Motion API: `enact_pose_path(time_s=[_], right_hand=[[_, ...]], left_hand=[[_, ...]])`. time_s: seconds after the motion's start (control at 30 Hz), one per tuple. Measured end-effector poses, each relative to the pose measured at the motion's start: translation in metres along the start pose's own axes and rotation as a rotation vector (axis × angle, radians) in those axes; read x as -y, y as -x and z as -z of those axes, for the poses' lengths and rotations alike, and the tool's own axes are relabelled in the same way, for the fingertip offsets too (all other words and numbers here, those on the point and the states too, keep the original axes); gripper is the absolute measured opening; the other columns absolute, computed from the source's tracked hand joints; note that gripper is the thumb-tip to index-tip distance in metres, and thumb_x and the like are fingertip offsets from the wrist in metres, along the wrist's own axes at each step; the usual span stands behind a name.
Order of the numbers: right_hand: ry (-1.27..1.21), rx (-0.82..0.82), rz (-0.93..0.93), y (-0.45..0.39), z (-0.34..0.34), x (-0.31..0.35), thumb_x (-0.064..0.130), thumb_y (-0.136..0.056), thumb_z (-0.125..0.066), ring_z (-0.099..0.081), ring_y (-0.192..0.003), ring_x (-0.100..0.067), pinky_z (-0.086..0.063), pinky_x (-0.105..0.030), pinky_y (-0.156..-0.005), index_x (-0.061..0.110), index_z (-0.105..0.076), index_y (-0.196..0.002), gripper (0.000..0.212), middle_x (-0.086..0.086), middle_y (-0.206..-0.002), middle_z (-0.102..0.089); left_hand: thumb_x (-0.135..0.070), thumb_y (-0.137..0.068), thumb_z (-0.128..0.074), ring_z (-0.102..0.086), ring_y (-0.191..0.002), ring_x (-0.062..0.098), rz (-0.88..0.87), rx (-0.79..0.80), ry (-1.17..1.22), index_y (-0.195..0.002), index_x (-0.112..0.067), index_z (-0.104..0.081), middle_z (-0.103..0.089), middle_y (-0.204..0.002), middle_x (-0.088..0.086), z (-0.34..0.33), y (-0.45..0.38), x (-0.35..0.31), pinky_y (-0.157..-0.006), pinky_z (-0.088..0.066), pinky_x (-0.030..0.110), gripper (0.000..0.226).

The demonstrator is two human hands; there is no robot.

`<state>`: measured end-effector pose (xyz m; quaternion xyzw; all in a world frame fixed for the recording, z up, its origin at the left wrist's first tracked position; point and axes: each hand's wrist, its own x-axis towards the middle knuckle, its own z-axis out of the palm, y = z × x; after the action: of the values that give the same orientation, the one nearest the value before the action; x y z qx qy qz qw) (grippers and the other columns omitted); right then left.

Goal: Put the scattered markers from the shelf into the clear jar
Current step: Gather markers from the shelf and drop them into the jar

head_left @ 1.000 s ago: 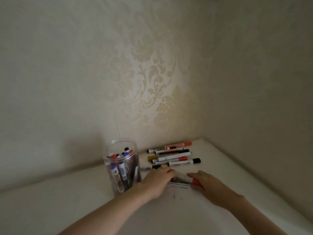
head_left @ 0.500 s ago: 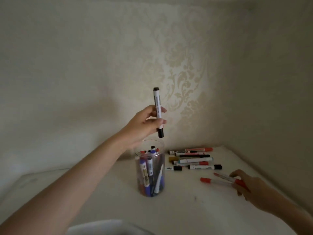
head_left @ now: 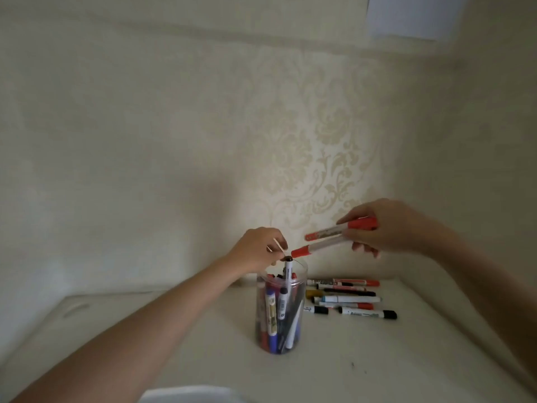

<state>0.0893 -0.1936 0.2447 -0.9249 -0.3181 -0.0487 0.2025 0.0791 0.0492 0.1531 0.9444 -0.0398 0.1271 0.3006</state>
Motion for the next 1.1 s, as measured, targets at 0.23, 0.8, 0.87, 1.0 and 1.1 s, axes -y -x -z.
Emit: enact_pose_path(time_s=[0.23, 0.8, 0.87, 1.0, 1.1], right_hand=[[0.099, 0.216, -0.018, -0.035, -0.018, 0.015, 0.033, -0.087, -0.062, -0.065, -0.049, -0.003, -0.05, -0.016, -0.051, 0.024, -0.068, -0.104, 0.021, 0.004, -0.069, -0.074], [0.262, 0.322, 0.038, -0.079, -0.107, 0.027, 0.04, -0.083, -0.065, -0.06, -0.081, -0.013, -0.046, -0.023, -0.074, 0.02, -0.07, -0.105, 0.03, 0.0, -0.102, -0.07], [0.308, 0.358, 0.034, -0.074, -0.114, 0.024, 0.04, -0.085, -0.062, -0.06, -0.087, -0.015, -0.047, -0.025, -0.078, 0.02, -0.064, -0.116, 0.037, -0.002, -0.111, -0.068], [0.134, 0.111, 0.059, -0.068, -0.099, 0.009, 0.04, -0.08, -0.068, -0.062, -0.081, -0.005, -0.051, -0.027, -0.084, 0.024, -0.066, -0.11, 0.033, 0.006, -0.099, -0.071], [-0.004, -0.188, 0.056, -0.056, -0.085, -0.018, 0.029, -0.088, -0.061, -0.055, -0.066, 0.007, -0.045, -0.012, -0.065, 0.022, -0.071, -0.096, 0.015, 0.012, -0.085, -0.068]], left_hand=[[-0.038, -0.099, -0.046, -0.055, -0.092, 0.018, -0.025, 0.255, -0.37, -0.088, -0.022, -0.073, -0.065, -0.074, -0.001, -0.011, 0.006, 0.006, -0.093, -0.034, 0.041, 0.034], [-0.024, -0.091, -0.065, -0.066, -0.093, 0.005, -0.109, -0.1, 0.074, -0.108, -0.019, -0.073, -0.072, -0.106, -0.009, 0.0, 0.014, 0.03, -0.074, -0.047, 0.013, 0.019], [-0.022, -0.091, -0.064, -0.066, -0.095, 0.004, -0.113, -0.089, 0.068, -0.111, -0.02, -0.072, -0.073, -0.107, -0.01, -0.002, 0.011, 0.026, -0.072, -0.042, 0.009, 0.022], [-0.025, -0.094, -0.062, -0.065, -0.1, 0.003, -0.159, -0.034, 0.007, -0.111, -0.022, -0.073, -0.073, -0.11, -0.01, -0.008, 0.011, 0.02, -0.076, -0.039, 0.004, 0.021], [-0.038, -0.1, -0.047, -0.067, -0.089, 0.014, -0.125, 0.155, -0.179, -0.105, -0.016, -0.074, -0.075, -0.099, -0.002, -0.015, 0.013, 0.018, -0.074, -0.045, 0.021, 0.035]])
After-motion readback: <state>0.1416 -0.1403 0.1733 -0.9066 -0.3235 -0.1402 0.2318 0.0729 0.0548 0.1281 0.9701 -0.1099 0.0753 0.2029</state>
